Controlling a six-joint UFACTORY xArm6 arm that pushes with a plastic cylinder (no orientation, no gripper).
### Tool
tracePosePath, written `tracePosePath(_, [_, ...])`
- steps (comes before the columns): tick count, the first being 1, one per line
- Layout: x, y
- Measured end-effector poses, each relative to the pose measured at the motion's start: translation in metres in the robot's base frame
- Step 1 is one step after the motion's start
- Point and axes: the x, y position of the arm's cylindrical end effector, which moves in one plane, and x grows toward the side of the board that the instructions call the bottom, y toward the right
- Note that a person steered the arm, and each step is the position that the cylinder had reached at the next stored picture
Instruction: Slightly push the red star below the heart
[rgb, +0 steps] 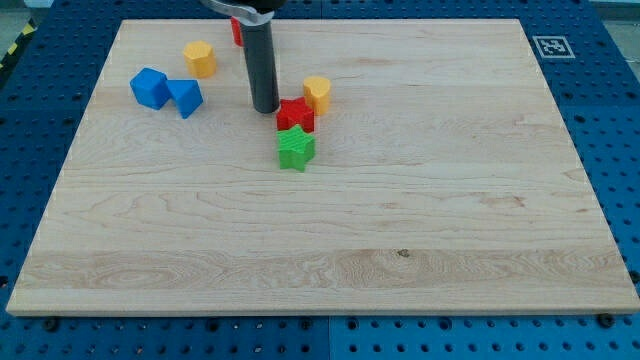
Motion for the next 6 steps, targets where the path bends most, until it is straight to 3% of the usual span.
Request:
tracePosePath(1, [0.011,0.017])
tracePosePath(3, [0.014,-0.005])
tracePosePath(4, [0.036,-0.005])
tracePosePath(6, [0.036,0.030])
